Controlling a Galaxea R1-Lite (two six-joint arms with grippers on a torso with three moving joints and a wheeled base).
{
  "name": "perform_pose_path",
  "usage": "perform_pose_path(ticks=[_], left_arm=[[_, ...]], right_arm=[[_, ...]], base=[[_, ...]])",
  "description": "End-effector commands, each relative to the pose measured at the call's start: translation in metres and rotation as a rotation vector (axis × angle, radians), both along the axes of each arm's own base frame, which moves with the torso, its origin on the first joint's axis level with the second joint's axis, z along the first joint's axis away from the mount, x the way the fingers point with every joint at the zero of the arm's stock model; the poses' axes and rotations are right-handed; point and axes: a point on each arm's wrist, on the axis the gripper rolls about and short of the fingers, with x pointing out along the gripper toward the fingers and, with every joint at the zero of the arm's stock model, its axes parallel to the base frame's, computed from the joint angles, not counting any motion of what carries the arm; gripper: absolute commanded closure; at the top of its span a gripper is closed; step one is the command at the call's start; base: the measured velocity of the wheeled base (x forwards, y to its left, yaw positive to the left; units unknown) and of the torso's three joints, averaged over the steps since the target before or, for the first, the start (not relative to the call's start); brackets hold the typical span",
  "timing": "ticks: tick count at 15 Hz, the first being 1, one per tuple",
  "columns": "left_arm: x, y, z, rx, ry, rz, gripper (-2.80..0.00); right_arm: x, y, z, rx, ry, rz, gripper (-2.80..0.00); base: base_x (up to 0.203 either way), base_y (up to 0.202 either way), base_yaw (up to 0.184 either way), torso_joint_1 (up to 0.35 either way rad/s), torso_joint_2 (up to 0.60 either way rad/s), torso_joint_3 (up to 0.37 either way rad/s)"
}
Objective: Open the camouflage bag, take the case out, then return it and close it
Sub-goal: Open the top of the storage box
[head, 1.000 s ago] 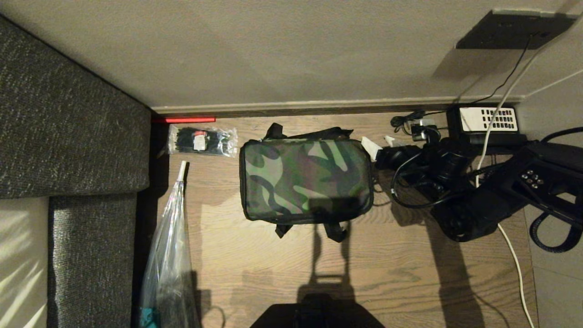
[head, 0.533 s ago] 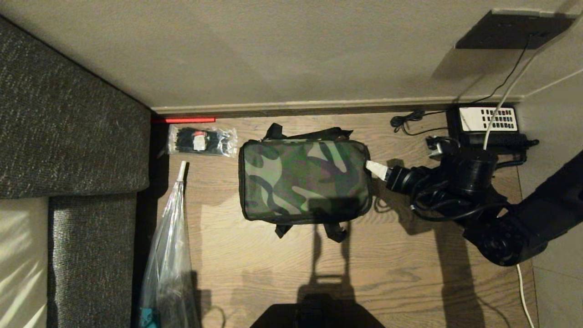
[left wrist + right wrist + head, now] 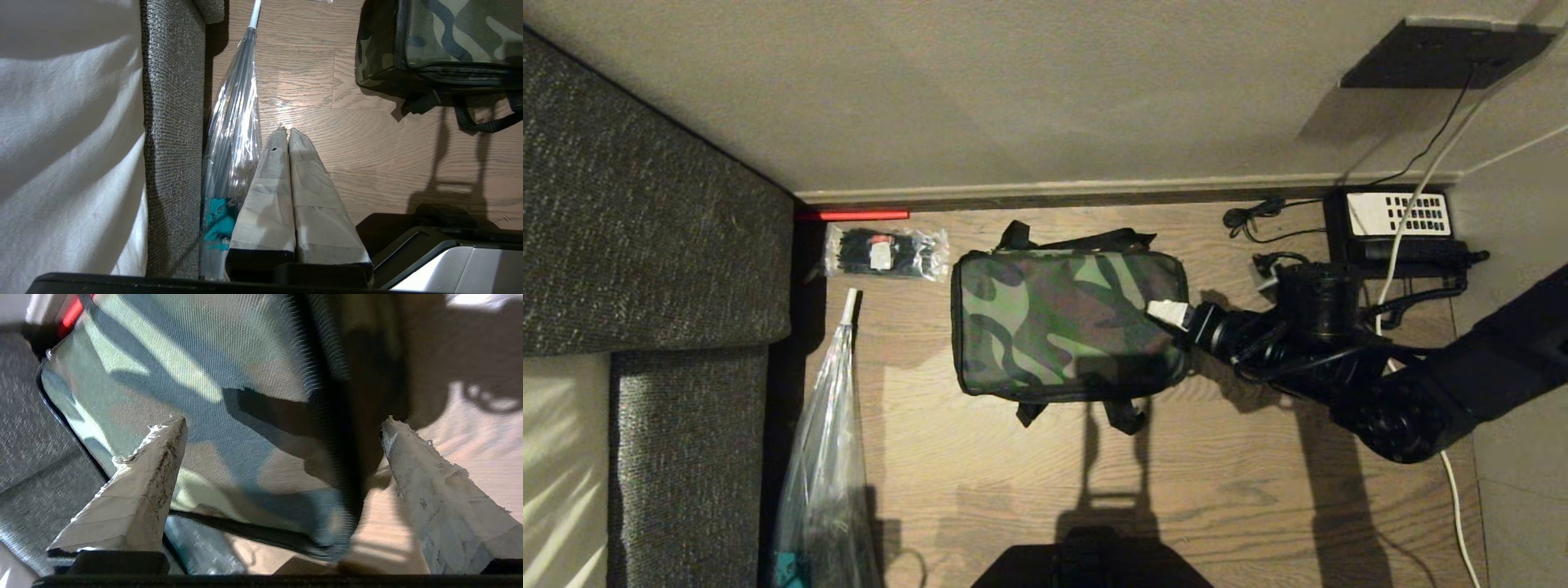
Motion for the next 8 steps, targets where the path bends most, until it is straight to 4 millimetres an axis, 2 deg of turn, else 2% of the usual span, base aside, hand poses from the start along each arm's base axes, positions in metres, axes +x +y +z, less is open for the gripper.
perform_pose_path(ticks=[1, 5, 8], left_arm=[[0.000, 0.000, -0.001, 0.000, 0.001, 0.001, 0.00], [0.000, 0.000, -0.001, 0.000, 0.001, 0.001, 0.00], [0.000, 0.000, -0.001, 0.000, 0.001, 0.001, 0.00]], right_arm=[[0.006, 0.011, -0.004, 0.007, 0.004, 0.018, -2.80], [0.008, 0.016, -0.004, 0.030, 0.024, 0.021, -2.80], [0.008, 0.019, 0.007, 0.086, 0.076, 0.010, -2.80]], base=[[0.000, 0.000, 0.000, 0.000, 0.00, 0.000], [0.000, 0.000, 0.000, 0.000, 0.00, 0.000], [0.000, 0.000, 0.000, 0.000, 0.00, 0.000]])
